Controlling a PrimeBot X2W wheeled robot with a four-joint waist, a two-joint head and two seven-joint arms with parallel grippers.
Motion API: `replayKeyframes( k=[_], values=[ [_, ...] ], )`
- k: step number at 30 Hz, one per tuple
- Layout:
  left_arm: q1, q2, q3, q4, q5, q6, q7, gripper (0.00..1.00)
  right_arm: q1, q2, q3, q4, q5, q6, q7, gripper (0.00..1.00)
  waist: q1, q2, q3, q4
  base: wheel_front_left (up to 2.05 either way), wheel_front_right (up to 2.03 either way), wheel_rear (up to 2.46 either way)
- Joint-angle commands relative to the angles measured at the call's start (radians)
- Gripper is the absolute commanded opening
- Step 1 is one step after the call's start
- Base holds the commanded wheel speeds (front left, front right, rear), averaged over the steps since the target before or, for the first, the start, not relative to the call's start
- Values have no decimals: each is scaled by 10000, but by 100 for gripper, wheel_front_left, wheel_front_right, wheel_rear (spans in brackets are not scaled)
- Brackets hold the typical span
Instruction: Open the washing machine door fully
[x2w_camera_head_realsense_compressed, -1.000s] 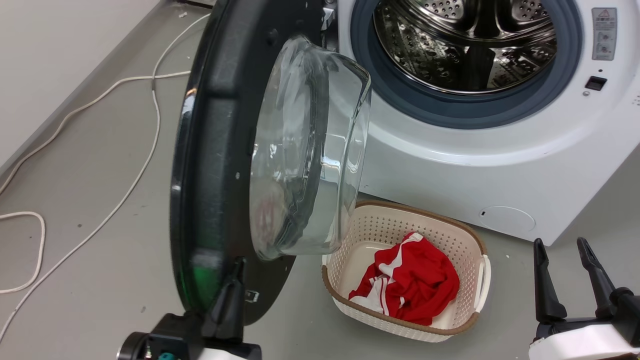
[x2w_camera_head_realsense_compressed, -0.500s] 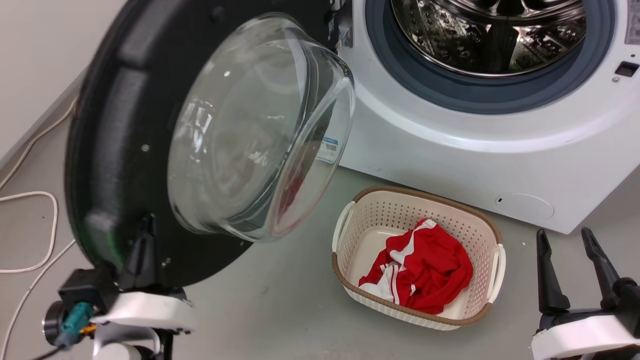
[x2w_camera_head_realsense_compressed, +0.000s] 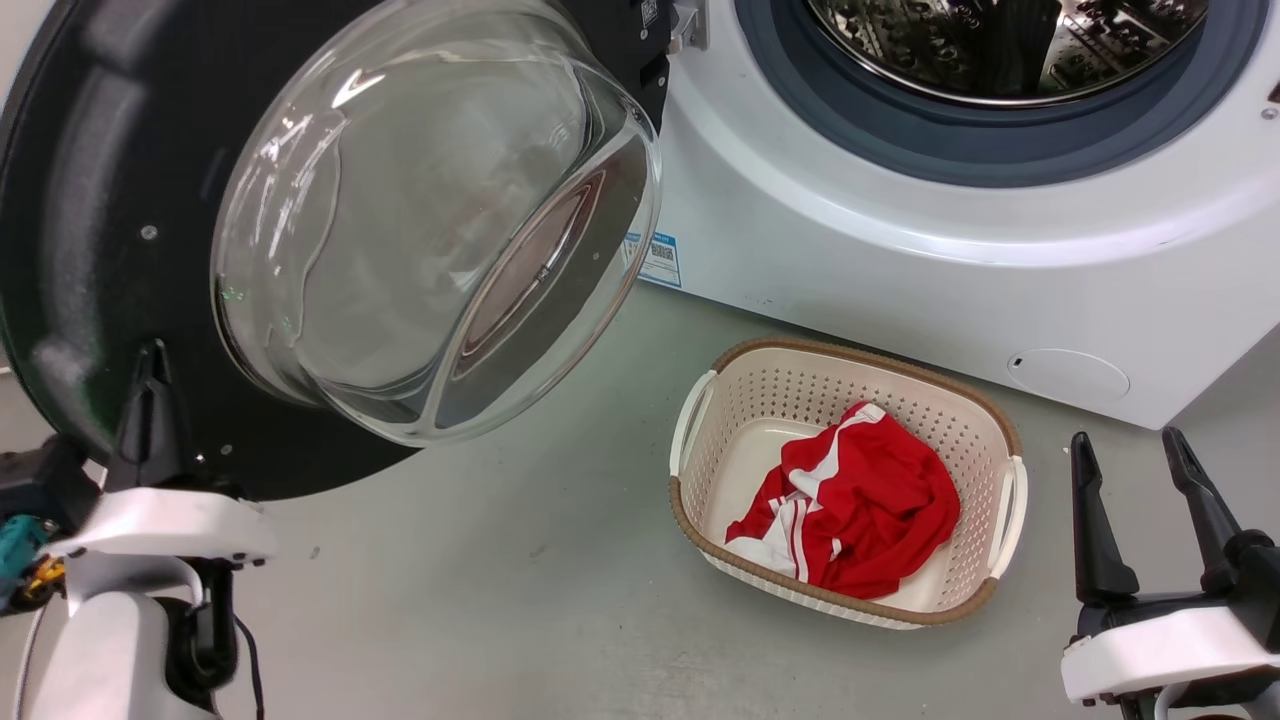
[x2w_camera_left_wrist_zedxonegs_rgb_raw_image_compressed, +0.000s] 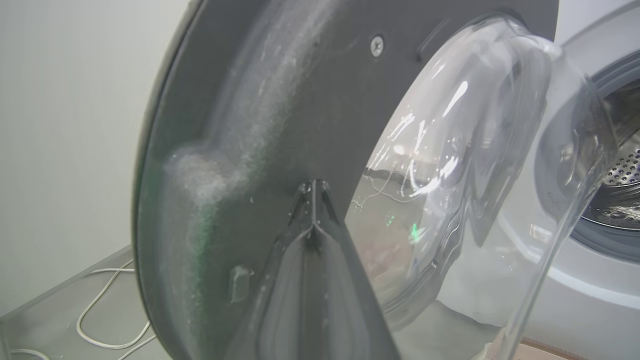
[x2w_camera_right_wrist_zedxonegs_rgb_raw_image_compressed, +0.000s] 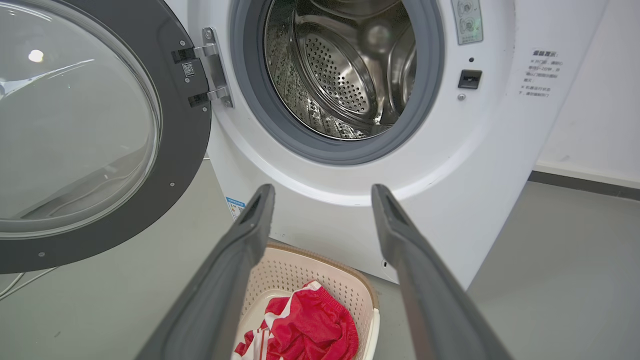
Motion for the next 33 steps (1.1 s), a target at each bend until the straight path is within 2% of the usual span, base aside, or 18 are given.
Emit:
replayKeyframes(
  k=[1, 9, 15, 23, 28, 33],
  values=[
    [-175, 82, 131, 55, 33, 0, -66, 0, -119, 15, 16, -39, -70, -7, -8, 100, -1, 0, 23, -4, 0, 0, 0],
    [-859, -151, 976, 874, 478, -656, -57, 0, -276, 15, 14, 1, -80, -8, 3, 100, -1, 0, 118, -45, 0, 0, 0],
    [-785, -319, 1438, 1096, 951, -963, -50, 0, -294, 15, 80, 187, 38, -7, -102, 100, -1, 0, -118, -177, 0, 0, 0],
    [304, -861, 1308, 22, 1821, -1057, -49, 0, -128, 15, 71, 435, 211, -7, -292, 100, -1, 0, -593, -510, 0, 0, 0],
    [1100, -1352, 732, -833, 2314, -1049, -50, 0, -13, 15, 103, 554, 279, -7, -393, 100, -1, 0, -870, -859, 0, 0, 0],
    [1406, -1648, 70, -1197, 2584, -1237, -50, 0, 48, 17, 60, 593, 285, -7, -443, 100, -1, 0, -1055, -1355, 0, 0, 0]
  ],
)
